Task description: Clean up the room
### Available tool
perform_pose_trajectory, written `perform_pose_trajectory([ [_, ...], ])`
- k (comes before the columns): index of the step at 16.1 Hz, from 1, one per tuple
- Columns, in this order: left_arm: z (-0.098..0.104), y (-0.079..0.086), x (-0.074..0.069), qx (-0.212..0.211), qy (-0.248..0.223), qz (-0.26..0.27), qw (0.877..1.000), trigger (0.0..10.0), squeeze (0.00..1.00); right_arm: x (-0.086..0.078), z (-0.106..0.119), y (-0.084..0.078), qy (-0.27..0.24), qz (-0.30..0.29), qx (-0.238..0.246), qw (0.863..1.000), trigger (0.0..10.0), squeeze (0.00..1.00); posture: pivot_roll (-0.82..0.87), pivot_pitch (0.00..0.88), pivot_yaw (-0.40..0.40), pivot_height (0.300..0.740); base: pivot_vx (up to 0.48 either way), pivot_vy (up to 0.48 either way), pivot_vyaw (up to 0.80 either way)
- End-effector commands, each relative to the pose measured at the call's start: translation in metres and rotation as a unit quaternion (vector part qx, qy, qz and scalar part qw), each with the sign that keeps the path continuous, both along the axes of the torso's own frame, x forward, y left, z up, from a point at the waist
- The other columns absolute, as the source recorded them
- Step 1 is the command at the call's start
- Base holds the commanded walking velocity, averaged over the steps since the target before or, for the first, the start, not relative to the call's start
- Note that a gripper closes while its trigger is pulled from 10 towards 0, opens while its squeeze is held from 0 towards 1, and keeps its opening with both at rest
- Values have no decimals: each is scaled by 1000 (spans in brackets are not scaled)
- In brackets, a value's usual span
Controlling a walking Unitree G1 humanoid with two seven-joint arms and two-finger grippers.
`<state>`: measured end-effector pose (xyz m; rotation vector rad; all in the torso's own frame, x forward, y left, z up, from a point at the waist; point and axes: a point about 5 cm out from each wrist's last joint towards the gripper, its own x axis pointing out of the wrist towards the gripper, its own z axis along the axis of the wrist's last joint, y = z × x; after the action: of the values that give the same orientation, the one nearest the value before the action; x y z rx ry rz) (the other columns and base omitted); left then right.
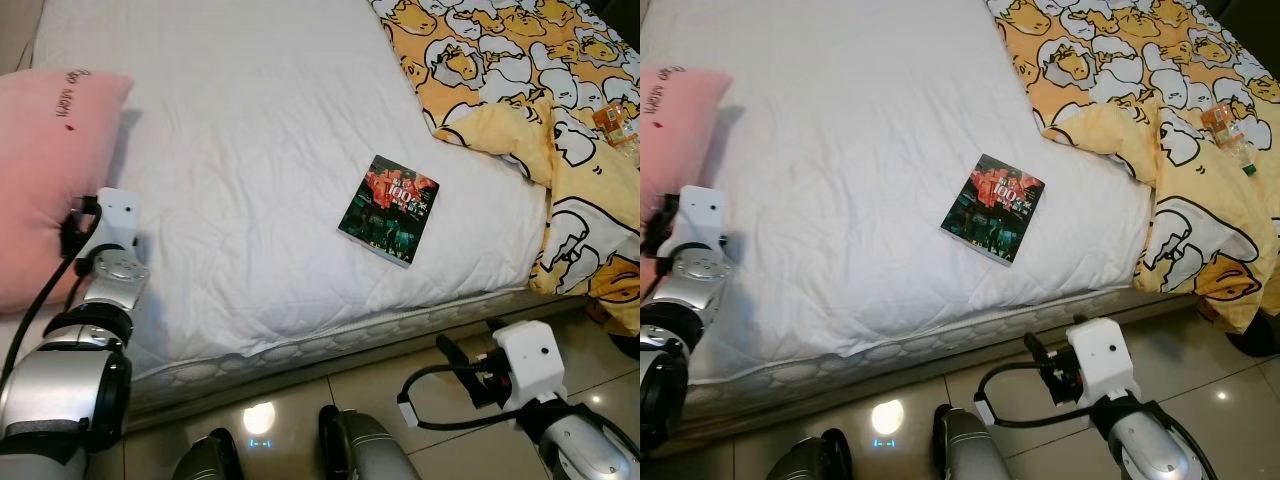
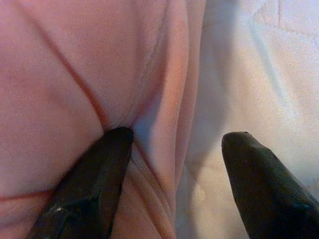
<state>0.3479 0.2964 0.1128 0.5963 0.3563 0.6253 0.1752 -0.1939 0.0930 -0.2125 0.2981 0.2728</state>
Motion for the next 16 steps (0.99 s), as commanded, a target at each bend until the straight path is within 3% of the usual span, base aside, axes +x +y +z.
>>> perform_pose_trajectory([
  [1, 1, 10, -5, 20, 2, 17, 1000, 10000, 0, -2, -4, -4, 11, -9, -3, 1000, 10000, 0, -366, 202, -112, 732, 0, 0, 0],
  [3, 11, -16, 12, -47, -52, -26, 997, 10000, 0, 4, -6, -3, 7, -8, -1, 1000, 10000, 0, -344, 177, -96, 732, 0, 0, 0],
  [5, 12, -41, 22, -89, -67, -68, 991, 10000, 0, 10, -8, -2, 5, -10, 2, 1000, 10000, 0, -318, 149, -83, 732, 0, 0, 0],
  [6, 8, -60, 26, -141, -71, -101, 982, 10000, 0, 14, -10, 0, 10, -11, 16, 1000, 10000, 0, -308, 132, -75, 732, 0, 0, 0],
  [7, -1, -87, 29, -209, -57, -159, 963, 10000, 0, 21, -12, 3, 10, -12, 19, 1000, 10000, 0, -285, 110, -70, 732, 0, 0, 0],
  [9, -2, -104, 31, -252, -69, -206, 943, 10000, 0, 30, -10, 11, -6, -5, 32, 999, 10000, 0, -262, 67, -52, 732, 0, 0, 0],
  [10, 8, -119, 34, -295, -110, -260, 913, 10000, 0, 39, -6, 16, -30, -5, 44, 999, 10000, 0, -227, 4, -31, 732, 0, 0, 0],
  [11, 14, -128, 34, -316, -131, -286, 895, 10000, 0, 44, -3, 19, -42, -5, 50, 998, 10000, 0, -221, 0, -26, 732, 0, 0, 0],
  [13, 30, -143, 25, -349, -202, -339, 850, 10000, 0, 54, 2, 24, -67, -5, 60, 996, 10000, 0, -201, 0, 0, 732, 0, 0, 0],
  [14, 37, -145, 15, -347, -236, -353, 837, 10000, 0, 60, 5, 27, -78, -5, 67, 995, 10000, 0, -186, 0, 15, 732, 0, 0, 0],
  [15, 33, -137, -15, -305, -280, -337, 846, 10000, 0, 72, 8, 30, -92, -8, 88, 992, 10000, 0, -162, 0, 29, 732, 0, 0, 0],
  [16, 33, -137, -15, -305, -280, -337, 846, 10000, 0, 72, 8, 30, -92, -8, 88, 992, 10000, 0, -162, 0, 29, 732, 0, 0, 0],
])
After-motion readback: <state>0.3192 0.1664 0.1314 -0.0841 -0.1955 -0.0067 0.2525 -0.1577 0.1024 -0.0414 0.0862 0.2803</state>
